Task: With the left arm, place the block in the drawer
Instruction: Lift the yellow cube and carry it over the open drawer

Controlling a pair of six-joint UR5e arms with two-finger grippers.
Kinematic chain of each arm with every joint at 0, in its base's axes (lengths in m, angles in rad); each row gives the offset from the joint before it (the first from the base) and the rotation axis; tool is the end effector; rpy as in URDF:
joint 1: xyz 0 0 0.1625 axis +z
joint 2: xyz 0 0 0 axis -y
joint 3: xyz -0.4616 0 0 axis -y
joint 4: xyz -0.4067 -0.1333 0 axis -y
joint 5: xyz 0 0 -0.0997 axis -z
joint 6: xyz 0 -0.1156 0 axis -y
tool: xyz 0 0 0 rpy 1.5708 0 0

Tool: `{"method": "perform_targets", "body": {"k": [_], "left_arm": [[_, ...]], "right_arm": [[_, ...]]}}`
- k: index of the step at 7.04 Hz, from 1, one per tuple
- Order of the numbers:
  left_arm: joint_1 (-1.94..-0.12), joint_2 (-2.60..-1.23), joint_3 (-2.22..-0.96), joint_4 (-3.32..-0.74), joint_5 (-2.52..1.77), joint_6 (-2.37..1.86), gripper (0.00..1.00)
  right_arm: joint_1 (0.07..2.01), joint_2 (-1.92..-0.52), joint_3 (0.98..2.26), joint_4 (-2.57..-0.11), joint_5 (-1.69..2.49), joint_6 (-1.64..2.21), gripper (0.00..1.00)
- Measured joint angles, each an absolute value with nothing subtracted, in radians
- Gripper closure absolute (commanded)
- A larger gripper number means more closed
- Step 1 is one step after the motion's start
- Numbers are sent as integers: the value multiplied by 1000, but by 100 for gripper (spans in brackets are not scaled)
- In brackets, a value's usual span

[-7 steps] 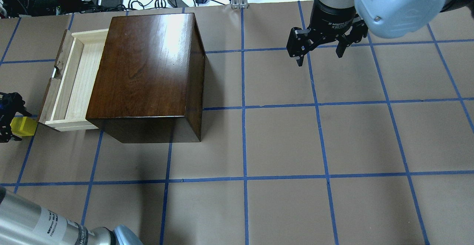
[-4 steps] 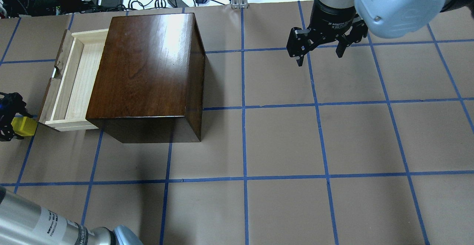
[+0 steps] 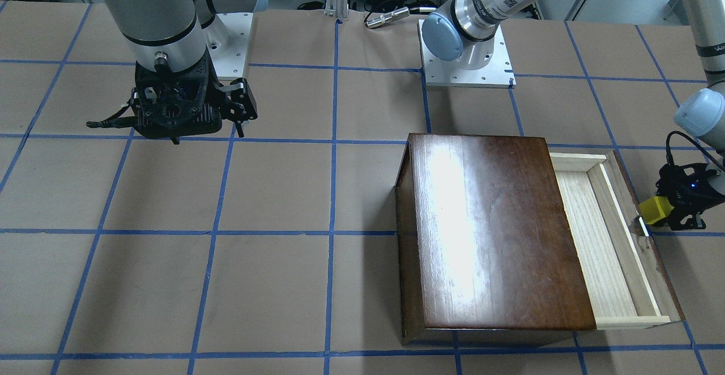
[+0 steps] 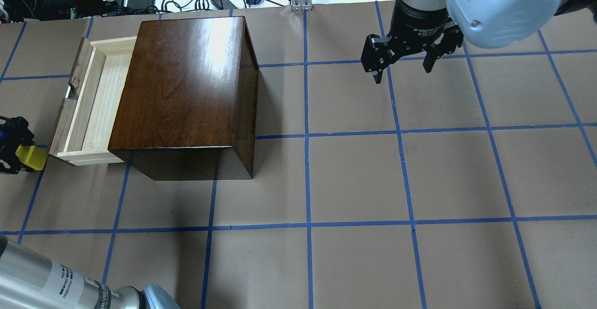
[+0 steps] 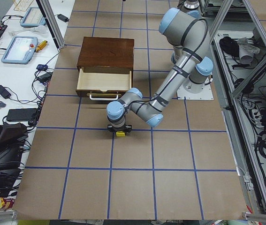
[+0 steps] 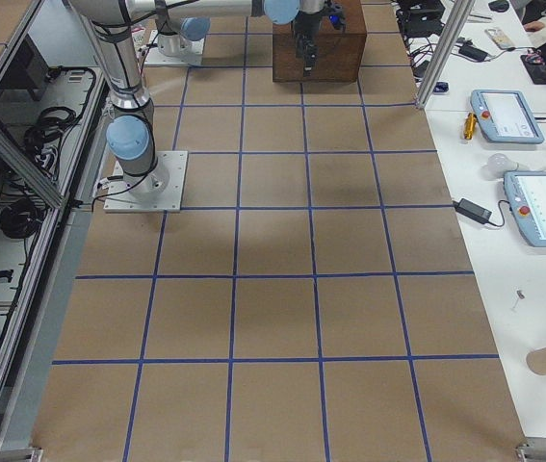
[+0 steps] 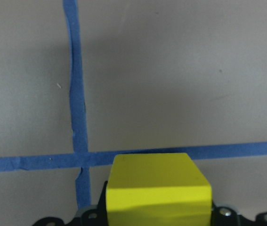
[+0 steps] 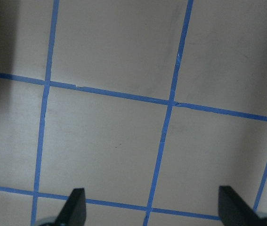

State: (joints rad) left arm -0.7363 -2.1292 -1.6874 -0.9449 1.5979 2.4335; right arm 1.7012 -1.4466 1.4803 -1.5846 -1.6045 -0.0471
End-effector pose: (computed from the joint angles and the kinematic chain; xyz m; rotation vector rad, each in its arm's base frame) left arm 0.3986 -0.5370 0.1795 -2.2167 -2.1536 -0.0370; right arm 0.2013 -0.5394 0.4893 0.2759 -3.0947 -0.0287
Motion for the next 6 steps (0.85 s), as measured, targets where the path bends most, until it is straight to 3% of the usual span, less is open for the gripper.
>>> {"method": "perform_targets", "body": {"k": [2, 3, 6], "left_arm": [[-736, -2129, -1687, -945, 1597, 2433, 86], [-736, -2121, -1687, -946, 1596, 2434, 93], [-751, -2029, -1637, -1053, 1568, 2407, 99]], "right_arm": [[1701, -1447, 1480, -1585, -1605, -47, 0], [1701, -1447, 1480, -1585, -1605, -47, 0], [1701, -1447, 1480, -1585, -1605, -46, 0]]}}
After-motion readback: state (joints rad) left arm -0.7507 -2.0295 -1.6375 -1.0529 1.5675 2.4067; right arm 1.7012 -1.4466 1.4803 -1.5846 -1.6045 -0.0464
